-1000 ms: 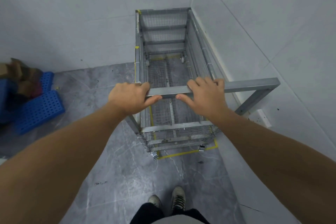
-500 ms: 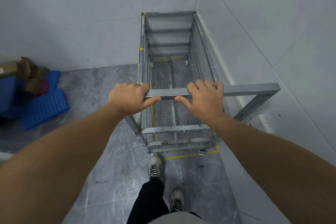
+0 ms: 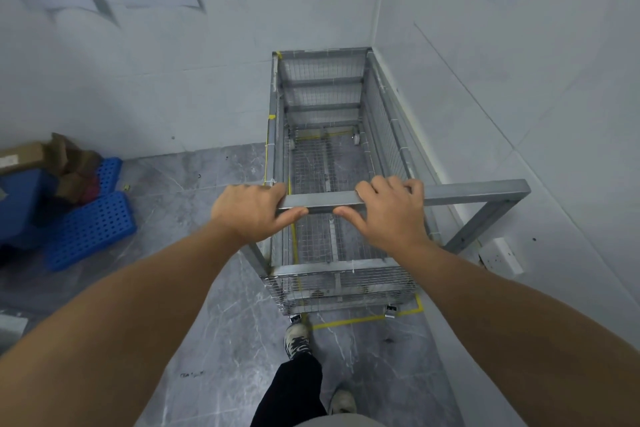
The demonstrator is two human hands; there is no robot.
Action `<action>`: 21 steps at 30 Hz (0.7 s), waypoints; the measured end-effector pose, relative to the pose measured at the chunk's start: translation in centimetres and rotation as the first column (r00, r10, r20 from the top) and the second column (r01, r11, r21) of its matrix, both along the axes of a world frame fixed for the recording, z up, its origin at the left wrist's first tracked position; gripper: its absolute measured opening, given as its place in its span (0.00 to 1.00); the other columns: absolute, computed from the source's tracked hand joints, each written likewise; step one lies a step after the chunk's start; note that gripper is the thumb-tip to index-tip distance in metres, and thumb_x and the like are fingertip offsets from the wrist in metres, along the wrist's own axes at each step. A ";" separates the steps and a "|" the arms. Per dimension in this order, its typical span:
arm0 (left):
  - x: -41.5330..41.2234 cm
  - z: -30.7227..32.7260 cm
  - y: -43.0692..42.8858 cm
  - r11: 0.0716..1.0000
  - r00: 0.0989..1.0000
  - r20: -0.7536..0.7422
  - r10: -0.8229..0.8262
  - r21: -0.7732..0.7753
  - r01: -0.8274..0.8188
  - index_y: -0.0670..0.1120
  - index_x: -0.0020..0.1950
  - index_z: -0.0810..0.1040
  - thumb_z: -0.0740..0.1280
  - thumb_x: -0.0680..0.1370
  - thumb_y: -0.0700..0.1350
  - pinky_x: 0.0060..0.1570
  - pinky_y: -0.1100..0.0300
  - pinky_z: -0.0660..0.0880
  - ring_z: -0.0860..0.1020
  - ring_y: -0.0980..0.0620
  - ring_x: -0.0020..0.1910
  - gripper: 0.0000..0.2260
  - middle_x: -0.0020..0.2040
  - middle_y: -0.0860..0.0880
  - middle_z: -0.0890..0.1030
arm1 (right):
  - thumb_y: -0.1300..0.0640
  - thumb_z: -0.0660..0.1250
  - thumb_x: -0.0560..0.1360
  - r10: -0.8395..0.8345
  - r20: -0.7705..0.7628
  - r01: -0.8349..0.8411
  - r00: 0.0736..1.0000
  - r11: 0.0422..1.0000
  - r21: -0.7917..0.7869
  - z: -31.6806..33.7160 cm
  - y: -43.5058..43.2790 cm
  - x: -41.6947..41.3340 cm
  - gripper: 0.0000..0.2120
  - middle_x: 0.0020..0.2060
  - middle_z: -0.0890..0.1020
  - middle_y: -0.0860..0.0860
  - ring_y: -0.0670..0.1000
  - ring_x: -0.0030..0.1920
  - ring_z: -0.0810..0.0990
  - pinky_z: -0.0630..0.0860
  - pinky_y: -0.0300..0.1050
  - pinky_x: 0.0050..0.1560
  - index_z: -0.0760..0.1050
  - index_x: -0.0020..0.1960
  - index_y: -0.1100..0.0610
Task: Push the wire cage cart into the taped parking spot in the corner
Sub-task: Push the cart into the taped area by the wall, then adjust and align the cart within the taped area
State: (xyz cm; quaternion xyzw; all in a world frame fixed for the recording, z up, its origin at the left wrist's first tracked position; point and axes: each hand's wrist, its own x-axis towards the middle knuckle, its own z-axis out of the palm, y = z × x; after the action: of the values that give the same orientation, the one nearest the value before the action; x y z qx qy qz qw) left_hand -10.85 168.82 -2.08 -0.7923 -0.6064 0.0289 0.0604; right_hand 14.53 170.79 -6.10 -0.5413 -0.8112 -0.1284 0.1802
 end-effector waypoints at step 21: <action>-0.8 -0.2 0.5 0.994 0.995 0.001 -0.098 -0.050 0.098 0.51 0.44 0.66 0.44 0.76 0.70 0.31 0.55 0.72 0.75 0.49 0.30 0.25 0.34 0.50 0.77 | 0.26 0.49 0.74 -0.027 0.014 0.027 1.000 0.999 -0.026 0.2 -0.1 0.1 0.30 0.40 0.78 0.48 0.53 0.43 0.75 0.64 0.53 0.50 0.75 0.47 0.50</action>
State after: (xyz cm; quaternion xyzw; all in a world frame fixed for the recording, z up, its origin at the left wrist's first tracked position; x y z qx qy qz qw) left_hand -11.64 169.30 -2.24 -0.8222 -0.5660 0.0416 0.0425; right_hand 14.58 170.73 -5.92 -0.5538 -0.8065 -0.1236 0.1659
